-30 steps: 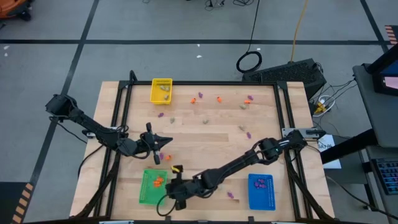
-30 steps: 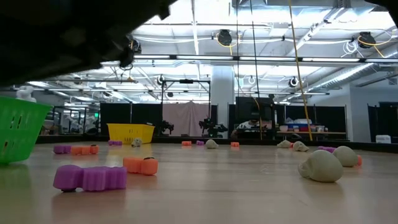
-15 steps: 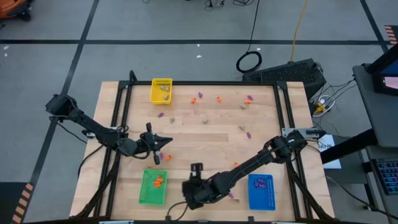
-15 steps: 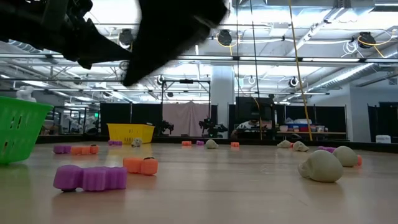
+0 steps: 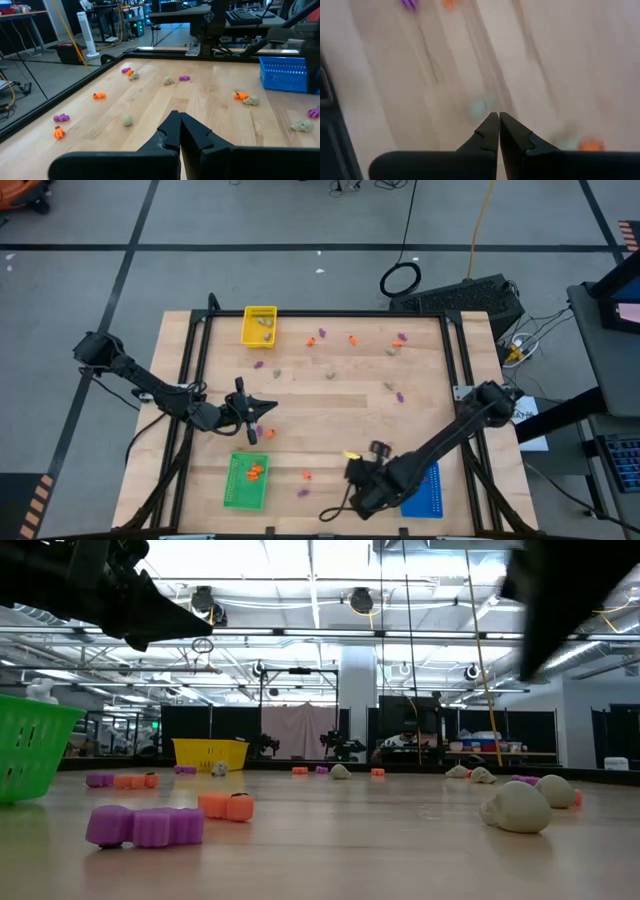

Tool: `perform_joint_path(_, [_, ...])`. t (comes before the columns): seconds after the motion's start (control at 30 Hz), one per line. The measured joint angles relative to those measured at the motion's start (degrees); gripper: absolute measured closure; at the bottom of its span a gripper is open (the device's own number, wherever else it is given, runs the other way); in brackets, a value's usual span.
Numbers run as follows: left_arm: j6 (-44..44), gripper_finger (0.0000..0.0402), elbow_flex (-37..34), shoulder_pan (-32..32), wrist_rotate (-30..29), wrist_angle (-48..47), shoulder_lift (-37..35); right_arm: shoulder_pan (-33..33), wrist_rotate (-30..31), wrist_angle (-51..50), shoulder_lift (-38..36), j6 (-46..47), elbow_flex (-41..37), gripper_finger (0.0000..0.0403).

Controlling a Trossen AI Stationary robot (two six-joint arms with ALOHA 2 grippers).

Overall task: Sort Halloween decoration
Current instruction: Put the purple skeleton toy into the blue bin

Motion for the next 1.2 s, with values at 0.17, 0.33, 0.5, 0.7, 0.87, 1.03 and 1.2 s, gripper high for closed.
perform_joint_path(0.17, [-0.01, 0.0398, 0.0, 0.01, 0.0, 0.13, 0.01, 1.58, -10.36, -1.91, 1.06, 7.29, -1.61, 0.0403])
perform_joint_path(0.33, [-0.99, 0.0398, 0.0, 0.0, 0.0, 0.1, 0.01, 1.95, -14.17, -1.72, 2.01, 10.11, -1.75, 0.0391])
perform_joint_path(0.5, [-1.1, 0.0398, 0.0, 0.01, 0.0, -0.16, -0.01, 1.91, -14.07, -0.05, 1.94, 10.1, -1.77, 0.0338])
perform_joint_path(0.7, [-1.12, 0.0398, 0.0, 0.01, 0.0, -0.23, 0.01, 1.86, -14.55, 1.73, 4.85, 8.7, -1.75, 0.0278])
perform_joint_path(0.87, [-1.27, 0.0398, 0.0, -0.01, 0.0, -0.31, 0.01, 1.53, -15.56, 2.42, 7.77, 7.83, -1.67, 0.0277])
perform_joint_path(1.03, [-1.39, 0.0398, 0.0, -0.01, 0.0, -0.4, 0.01, 1.47, -15.67, 2.43, 8.85, 5.34, -1.44, 0.0313])
perform_joint_path(1.2, [-1.39, 0.0398, 0.0, -0.01, -0.01, -0.43, 0.01, 1.42, -15.06, 2.18, 8.76, 2.19, -1.48, 0.0378])
